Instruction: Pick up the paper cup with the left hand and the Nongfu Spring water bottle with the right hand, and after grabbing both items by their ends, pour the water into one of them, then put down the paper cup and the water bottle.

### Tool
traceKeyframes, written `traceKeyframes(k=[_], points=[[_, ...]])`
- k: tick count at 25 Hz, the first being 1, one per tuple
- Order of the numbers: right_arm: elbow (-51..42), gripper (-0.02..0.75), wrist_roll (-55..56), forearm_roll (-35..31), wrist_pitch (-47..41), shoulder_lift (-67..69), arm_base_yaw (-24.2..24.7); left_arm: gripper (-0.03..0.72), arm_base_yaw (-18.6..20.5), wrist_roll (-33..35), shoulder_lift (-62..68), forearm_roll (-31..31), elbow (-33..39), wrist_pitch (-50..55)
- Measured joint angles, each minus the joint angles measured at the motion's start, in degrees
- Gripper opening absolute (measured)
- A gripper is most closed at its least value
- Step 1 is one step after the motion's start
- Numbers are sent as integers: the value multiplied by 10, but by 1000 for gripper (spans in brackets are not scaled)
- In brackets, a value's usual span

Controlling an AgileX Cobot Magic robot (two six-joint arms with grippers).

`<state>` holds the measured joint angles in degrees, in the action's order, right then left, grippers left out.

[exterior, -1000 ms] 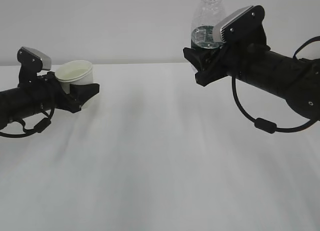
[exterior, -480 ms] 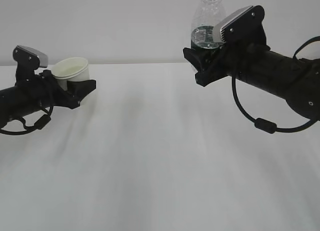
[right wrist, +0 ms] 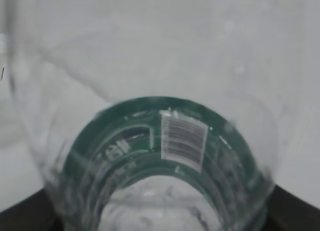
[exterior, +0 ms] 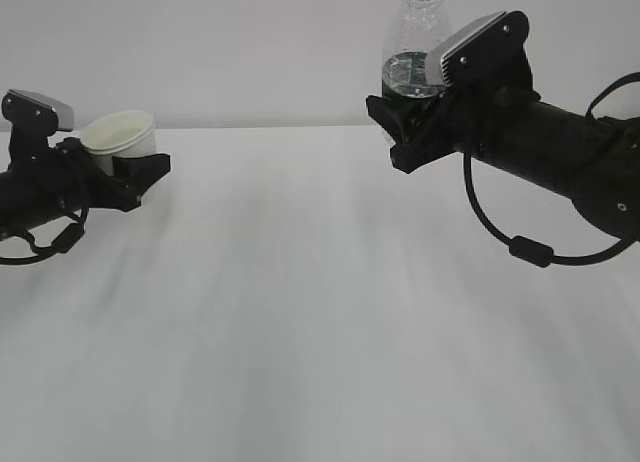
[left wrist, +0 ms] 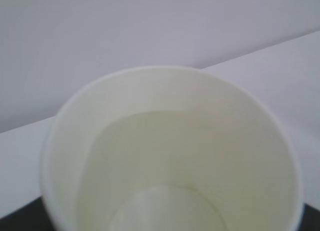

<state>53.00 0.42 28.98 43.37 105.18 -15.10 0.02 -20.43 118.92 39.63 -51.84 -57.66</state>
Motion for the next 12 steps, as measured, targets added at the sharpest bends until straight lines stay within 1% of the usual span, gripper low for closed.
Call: traceKeyframes(k=[12], points=[[0, 482, 0, 0, 0, 0, 0, 463, 29, 0, 0, -11, 0, 0]])
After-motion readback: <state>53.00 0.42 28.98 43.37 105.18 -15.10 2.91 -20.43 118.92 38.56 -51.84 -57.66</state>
